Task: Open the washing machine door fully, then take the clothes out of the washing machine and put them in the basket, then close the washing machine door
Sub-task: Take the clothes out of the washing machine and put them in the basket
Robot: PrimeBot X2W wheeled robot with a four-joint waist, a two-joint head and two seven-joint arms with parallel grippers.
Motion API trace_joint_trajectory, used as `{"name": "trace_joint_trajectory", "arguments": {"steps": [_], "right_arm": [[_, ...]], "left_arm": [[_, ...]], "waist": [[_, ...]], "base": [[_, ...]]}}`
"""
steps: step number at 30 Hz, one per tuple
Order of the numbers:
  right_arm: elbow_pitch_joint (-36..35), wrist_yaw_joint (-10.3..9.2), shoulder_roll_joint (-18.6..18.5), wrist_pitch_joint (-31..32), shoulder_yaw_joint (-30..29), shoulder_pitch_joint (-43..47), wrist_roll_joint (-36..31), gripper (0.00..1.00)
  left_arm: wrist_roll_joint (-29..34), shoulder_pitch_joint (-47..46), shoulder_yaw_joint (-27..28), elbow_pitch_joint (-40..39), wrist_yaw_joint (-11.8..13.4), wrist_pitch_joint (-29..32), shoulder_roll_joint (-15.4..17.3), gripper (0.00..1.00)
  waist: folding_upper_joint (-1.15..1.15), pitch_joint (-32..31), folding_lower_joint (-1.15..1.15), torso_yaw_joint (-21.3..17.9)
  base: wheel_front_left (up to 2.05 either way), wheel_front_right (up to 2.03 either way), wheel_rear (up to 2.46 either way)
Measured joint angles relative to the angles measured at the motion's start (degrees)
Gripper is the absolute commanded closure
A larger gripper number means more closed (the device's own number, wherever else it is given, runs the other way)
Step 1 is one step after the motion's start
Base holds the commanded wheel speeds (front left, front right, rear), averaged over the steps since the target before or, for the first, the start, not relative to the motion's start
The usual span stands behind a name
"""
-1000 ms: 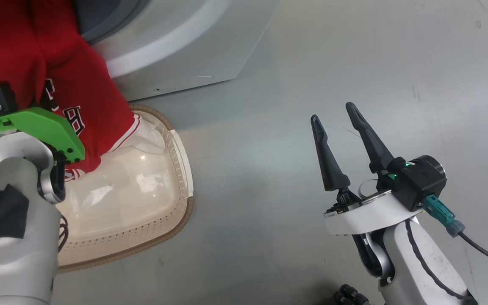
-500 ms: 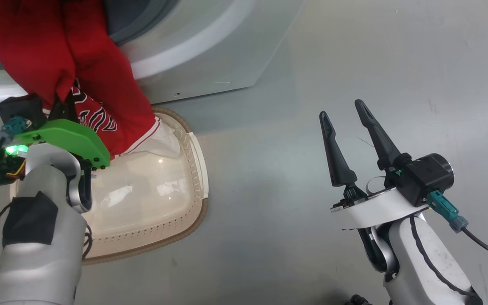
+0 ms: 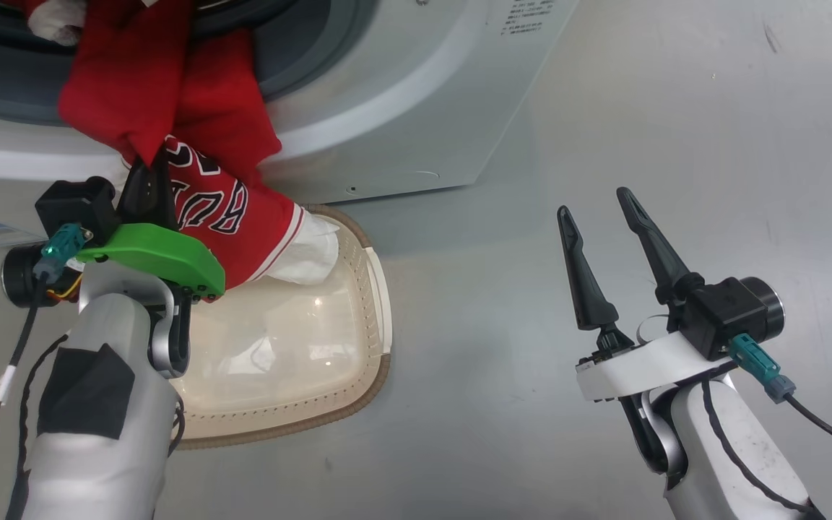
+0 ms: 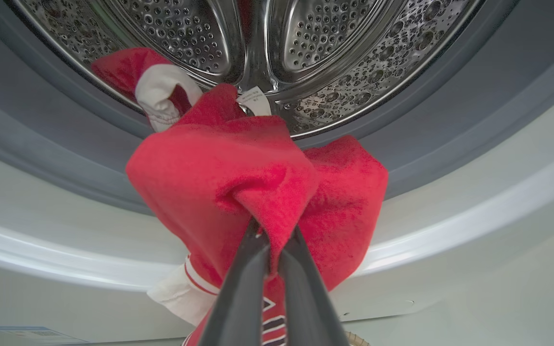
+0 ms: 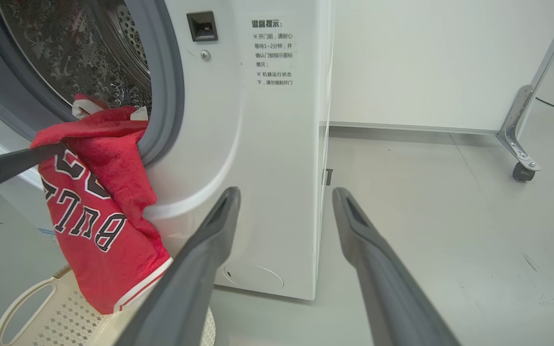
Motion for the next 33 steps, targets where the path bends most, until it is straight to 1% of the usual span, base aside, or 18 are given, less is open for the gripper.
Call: {"name": "trace_joint_trajectory", "arguments": {"steps": [10, 16, 18, 23, 29, 33], "right_arm": [[0.9, 0.09, -0.3, 0.0, -0.7, 1.5, -0.2, 0.0], [1.4, 0.18, -0.3, 0.0, -1.0, 2.8, -0.6, 0.0], [1.5, 0.48, -0.3, 0.0, -1.1, 3.2, -0.6, 0.0], [1.8, 0.51, -0.3, 0.0, -1.4, 4.2, -0.6, 0.0], [1.8, 0.52, -0.2, 0.0, -1.4, 5.7, -0.7, 0.0], [1.7, 0.53, -0.2, 0.0, -1.4, 5.9, -0.8, 0.0]], "left_arm": [[1.6, 2.6, -0.4, -7.5, 0.0, -0.1, -0.2, 1.0], [3.0, 4.4, -0.2, -15.5, 0.1, -0.2, -0.3, 1.0], [3.4, 5.4, -0.2, -17.6, 0.1, -0.2, -0.3, 1.0], [4.8, 8.9, -0.6, -21.8, 0.6, -0.2, -0.3, 1.0], [5.1, 14.2, -1.8, -24.5, 1.1, -0.2, -0.3, 1.0], [5.1, 18.4, -2.3, -24.1, 1.6, -0.2, -0.3, 1.0]], "waist": [[0.0, -3.8, 0.0, 2.4], [0.0, -6.5, 0.0, 3.3], [0.0, -7.4, 0.0, 3.6], [0.0, -9.6, 0.0, 4.0], [0.0, -11.7, 0.0, 4.4], [0.0, -12.2, 0.0, 4.5]], "base": [[0.0, 0.0, 0.0], [0.0, 0.0, 0.0], [0.0, 0.0, 0.0], [0.0, 0.0, 0.0], [0.0, 0.0, 0.0], [0.0, 0.0, 0.0]]}}
